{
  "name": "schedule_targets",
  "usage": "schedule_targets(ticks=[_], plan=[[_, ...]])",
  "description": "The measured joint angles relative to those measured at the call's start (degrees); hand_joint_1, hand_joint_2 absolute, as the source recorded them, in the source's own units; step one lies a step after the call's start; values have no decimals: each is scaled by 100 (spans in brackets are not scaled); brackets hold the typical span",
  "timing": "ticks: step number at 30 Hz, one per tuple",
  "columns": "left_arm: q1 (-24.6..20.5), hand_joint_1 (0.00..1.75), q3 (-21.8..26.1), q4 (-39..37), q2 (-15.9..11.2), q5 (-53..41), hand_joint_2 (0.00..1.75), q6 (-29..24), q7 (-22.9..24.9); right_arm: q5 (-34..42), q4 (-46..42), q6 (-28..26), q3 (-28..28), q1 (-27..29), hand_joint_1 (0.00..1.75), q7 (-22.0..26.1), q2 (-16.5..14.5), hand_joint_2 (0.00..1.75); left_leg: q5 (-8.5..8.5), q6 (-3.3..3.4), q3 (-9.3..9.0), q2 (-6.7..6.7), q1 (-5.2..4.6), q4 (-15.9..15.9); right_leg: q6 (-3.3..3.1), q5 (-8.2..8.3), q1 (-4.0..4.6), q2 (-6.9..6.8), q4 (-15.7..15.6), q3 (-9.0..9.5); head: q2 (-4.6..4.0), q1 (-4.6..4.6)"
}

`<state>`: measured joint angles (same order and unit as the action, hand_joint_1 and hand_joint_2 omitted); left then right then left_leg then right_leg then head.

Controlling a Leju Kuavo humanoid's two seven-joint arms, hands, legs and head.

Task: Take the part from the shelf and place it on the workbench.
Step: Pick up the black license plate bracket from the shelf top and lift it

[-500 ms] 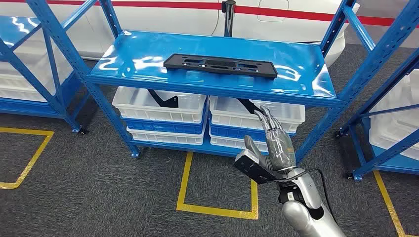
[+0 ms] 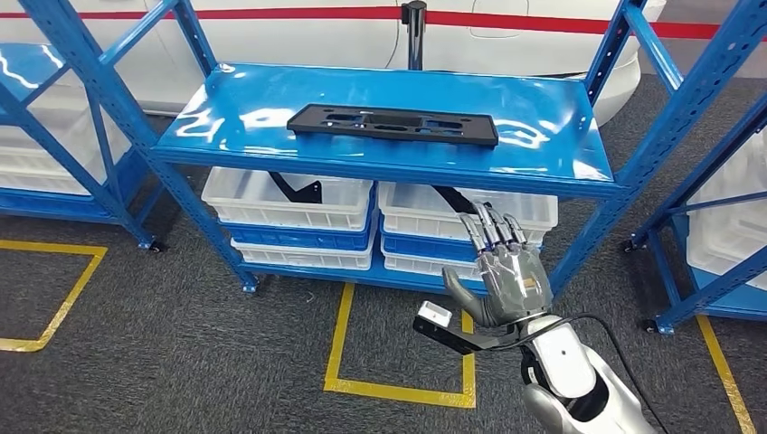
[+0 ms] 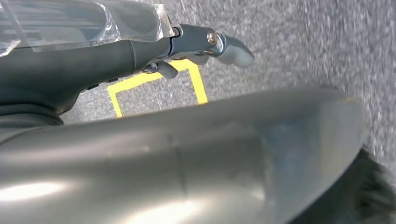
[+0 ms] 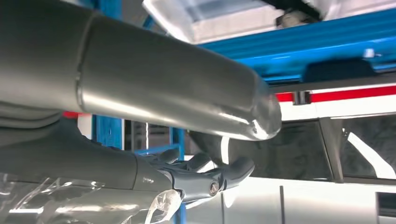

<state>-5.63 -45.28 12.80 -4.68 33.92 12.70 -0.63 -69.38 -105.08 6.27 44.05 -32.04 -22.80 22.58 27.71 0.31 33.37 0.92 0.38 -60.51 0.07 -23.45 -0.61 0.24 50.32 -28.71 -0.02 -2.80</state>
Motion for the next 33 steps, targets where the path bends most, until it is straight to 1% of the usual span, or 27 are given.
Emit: schedule_targets(ticks=[1,2,3,4,5,6,7,8,9,12,13,14,16,17,18,19,20,22,23,24,25,27,28,29,30,32,33], plan=[[0,0,-3,-1,-1,-2,0,4,-1,-64,-9,49,31,-3,0,-22,24,0,159,-19,262,-2,5,-475,-11,-24,2,-2,1,22,0,-3],[5,0,-5,-2,-2,-3,0,3,-1,-99,-14,81,62,-3,0,-33,44,0,238,-31,480,-3,8,-827,-13,-51,4,-2,1,51,0,-5],[10,0,-6,-3,-2,-5,0,2,-1,-116,-21,99,90,-2,0,-42,62,0,204,-35,596,-4,8,-962,-9,-86,5,1,1,90,0,-5],[13,0,-9,-3,-2,-6,0,2,-1,-126,-30,113,113,-2,0,-50,80,0,52,-28,582,-6,8,-832,1,-121,4,5,1,140,0,-7],[14,0,-13,-4,-2,-7,0,2,-1,-133,-42,123,131,-6,0,-55,97,0,-185,-11,447,-6,6,-468,13,-161,4,7,0,198,0,-7],[13,0,-21,-4,-4,-7,0,2,-1,-137,-57,128,148,-12,0,-59,111,0,-441,17,246,-7,2,12,31,-203,3,7,-4,257,0,-8],[10,0,-29,-7,-7,-7,0,2,-2,-140,-69,133,161,-21,0,-63,125,0,-625,50,51,-7,-13,459,57,-253,13,8,-4,306,0,-8],[5,0,-38,-9,-9,-7,0,2,-3,-141,-81,138,175,-30,0,-66,138,0,-726,85,-95,-9,-29,776,86,-297,21,10,-20,350,-1,-7],[2,0,-45,-11,-11,-7,0,2,-4,-142,-91,144,189,-36,0,-68,150,0,-746,120,-178,-9,-42,948,120,-323,29,12,-37,392,-1,-7],[3,0,-59,-13,-13,-7,0,2,-15,-147,-127,184,236,-54,0,-73,196,0,-676,221,-296,-4,-30,1037,221,-363,37,12,23,469,0,4],[5,0,-69,-13,-13,-7,0,2,-20,-150,-141,196,251,-61,0,-75,210,0,-658,256,-350,-2,-20,1049,253,-432,33,9,204,397,0,13],[5,0,-80,-13,-13,-7,0,2,-25,-151,-154,204,266,-67,0,-76,225,0,-636,285,-406,0,-13,1057,279,-546,26,6,499,246,-1,21],[-1,0,-102,-14,-13,-7,0,2,-28,-153,-163,218,292,-71,0,-78,243,0,-564,321,-488,3,-13,1061,312,-848,17,4,1365,-286,-1,36],[2,0,-112,-15,-13,-7,0,2,-25,-153,-163,225,309,-69,0,-79,255,0,-517,327,-537,7,-15,1061,319,-960,16,4,1720,-557,-1,39],[9,0,-122,-15,-13,-7,0,2,-18,-154,-163,230,328,-67,0,-80,267,0,-466,327,-597,14,-16,1062,323,-995,16,4,1906,-755,0,41],[17,0,-131,-15,-13,-7,0,2,-9,-154,-163,233,344,-65,0,-81,281,0,-410,322,-670,24,-17,1063,319,-911,16,4,1859,-844,0,41],[23,0,-137,-15,-13,-7,0,2,-1,-154,-163,234,356,-65,0,-82,297,0,-352,313,-754,33,-17,1066,302,-706,18,4,1597,-830,0,41],[21,0,-142,-15,-12,-7,0,2,7,-154,-171,234,363,-67,0,-84,319,0,-241,281,-905,47,-21,1086,223,-100,40,-16,726,-639,0,41],[15,0,-143,-15,-11,-7,0,2,7,-154,-176,235,367,-70,0,-84,326,0,-187,253,-966,52,-27,1113,187,89,60,-26,383,-556,-1,42],[9,0,-144,-15,-11,-8,0,2,11,-154,-184,236,369,-70,0,-84,329,0,-140,218,-1025,55,-37,1152,160,187,78,-30,156,-495,0,41],[6,0,-145,-15,-11,-9,0,2,16,-154,-193,237,373,-72,0,-85,331,0,-122,186,-1093,57,-47,1169,148,180,82,-23,54,-461,0,44],[1,0,-146,-15,-14,-25,0,2,24,-152,-220,233,380,-76,0,-85,332,0,-81,136,-1185,46,-56,1165,110,184,51,-5,5,-330,0,32],[-4,0,-147,-15,-16,-43,0,2,22,-149,-233,228,382,-78,0,-92,336,0,-46,116,-1152,31,-55,1015,80,194,32,-5,-8,-260,0,22],[-12,0,-152,-15,-17,-73,0,2,21,-145,-248,226,384,-78,0,-111,345,0,41,93,-1010,15,-51,729,45,196,22,-12,-9,-191,0,11],[-16,0,-163,-15,-17,-112,0,2,19,-137,-267,229,383,-66,0,-141,359,0,158,69,-774,-1,-43,311,17,171,19,-16,-10,-136,-1,8],[-15,0,-212,-15,-7,-220,0,2,43,-97,-358,267,361,6,0,-221,443,0,466,38,-163,-10,-31,-572,-11,76,18,-7,-9,-36,-1,3],[-12,0,-246,-15,5,-276,0,2,81,-62,-429,294,337,69,0,-251,507,0,574,36,63,-12,-30,-793,-9,21,18,0,-10,27,-2,2]])
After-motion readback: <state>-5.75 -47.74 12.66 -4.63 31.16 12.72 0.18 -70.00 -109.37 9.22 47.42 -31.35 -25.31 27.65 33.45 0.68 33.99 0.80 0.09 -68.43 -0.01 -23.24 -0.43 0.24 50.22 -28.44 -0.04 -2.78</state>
